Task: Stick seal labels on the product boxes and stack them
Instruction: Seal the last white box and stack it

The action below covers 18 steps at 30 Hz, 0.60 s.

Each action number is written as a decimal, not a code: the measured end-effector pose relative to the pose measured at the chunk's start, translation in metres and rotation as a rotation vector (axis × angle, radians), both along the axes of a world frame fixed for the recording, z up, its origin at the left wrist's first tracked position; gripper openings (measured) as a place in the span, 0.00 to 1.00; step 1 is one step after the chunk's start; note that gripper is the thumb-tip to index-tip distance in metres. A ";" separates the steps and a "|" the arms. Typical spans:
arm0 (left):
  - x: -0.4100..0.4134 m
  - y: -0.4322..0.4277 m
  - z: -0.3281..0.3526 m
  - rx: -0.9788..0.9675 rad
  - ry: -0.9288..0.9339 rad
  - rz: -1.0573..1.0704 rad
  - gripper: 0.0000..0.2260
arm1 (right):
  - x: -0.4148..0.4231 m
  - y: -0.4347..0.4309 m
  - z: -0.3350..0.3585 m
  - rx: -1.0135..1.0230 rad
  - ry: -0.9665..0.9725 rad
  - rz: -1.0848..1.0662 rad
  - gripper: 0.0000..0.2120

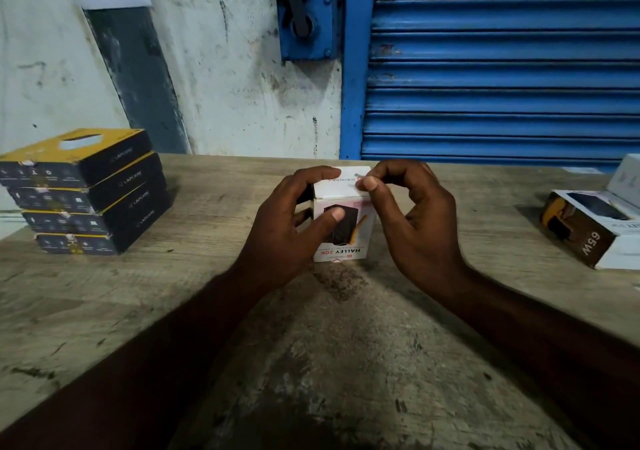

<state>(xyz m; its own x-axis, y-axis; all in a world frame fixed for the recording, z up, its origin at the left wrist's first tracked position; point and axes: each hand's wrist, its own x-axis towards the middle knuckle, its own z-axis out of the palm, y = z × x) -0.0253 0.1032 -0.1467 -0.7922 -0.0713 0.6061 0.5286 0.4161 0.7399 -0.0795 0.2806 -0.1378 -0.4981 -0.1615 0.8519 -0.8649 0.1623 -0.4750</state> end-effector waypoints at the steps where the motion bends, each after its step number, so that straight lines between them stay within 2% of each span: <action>1: 0.000 0.000 0.000 -0.001 -0.002 0.006 0.19 | 0.001 0.000 0.001 -0.018 -0.019 0.010 0.02; 18: 0.000 0.000 0.000 0.028 0.002 -0.026 0.19 | -0.003 0.003 0.000 0.095 0.132 -0.074 0.04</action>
